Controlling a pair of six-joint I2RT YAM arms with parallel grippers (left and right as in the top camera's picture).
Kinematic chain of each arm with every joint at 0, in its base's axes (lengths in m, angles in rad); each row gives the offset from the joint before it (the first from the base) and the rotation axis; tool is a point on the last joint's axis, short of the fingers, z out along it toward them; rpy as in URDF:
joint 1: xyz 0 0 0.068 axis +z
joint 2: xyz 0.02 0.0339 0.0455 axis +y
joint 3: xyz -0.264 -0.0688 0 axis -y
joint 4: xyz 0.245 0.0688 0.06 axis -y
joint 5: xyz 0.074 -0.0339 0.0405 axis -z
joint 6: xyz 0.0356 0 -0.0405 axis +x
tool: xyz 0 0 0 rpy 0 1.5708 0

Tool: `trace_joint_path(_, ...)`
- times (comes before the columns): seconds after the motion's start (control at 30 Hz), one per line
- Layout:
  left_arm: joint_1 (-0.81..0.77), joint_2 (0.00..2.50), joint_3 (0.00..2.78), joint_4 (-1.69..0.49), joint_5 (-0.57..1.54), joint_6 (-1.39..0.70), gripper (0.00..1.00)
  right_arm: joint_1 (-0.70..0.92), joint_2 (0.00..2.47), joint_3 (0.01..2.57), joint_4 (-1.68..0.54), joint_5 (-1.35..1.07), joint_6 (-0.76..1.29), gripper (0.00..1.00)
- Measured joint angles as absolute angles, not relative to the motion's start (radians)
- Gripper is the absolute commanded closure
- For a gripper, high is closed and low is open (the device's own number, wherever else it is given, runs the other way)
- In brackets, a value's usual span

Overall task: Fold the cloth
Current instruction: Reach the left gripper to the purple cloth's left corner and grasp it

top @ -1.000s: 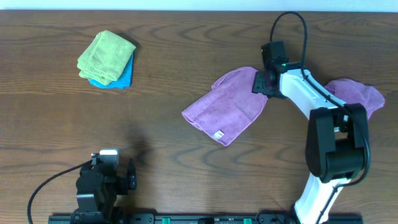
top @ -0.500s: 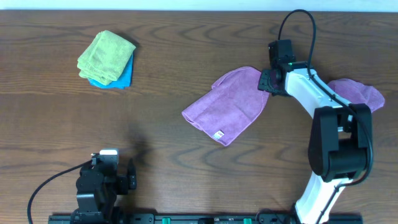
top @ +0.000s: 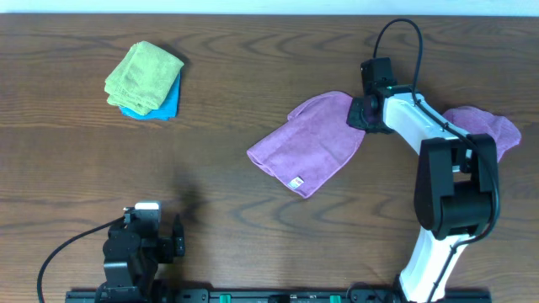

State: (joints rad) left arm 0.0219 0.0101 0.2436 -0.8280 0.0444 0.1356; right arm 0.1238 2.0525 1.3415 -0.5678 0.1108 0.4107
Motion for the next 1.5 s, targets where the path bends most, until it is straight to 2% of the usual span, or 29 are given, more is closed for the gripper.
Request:
trace_joint_path(0.7, 0.022, 0.01, 0.243, -0.813, 0.086, 0.126, 0.05, 0.124, 1.946, 1.346, -0.824, 0.154, 0.41, 0.99)
trace_joint_path(1.0, 0.022, 0.047, 0.255, -0.697, 0.286, -0.096, 0.05, 0.124, 1.876, 1.346, -0.828, 0.149, 0.41, 0.99)
trace_joint_path(1.17, 0.022, 0.221, 0.385, -0.69, 0.366, -0.141, 0.05, 0.124, 1.876, 1.345, -0.83, 0.142, 0.41, 0.99)
trace_joint_path(1.5, -0.028, 0.91, 0.801, -0.68, 0.607, -0.193, 0.05, 0.124, 1.876, 1.345, -0.822, 0.105, 0.41, 0.99)
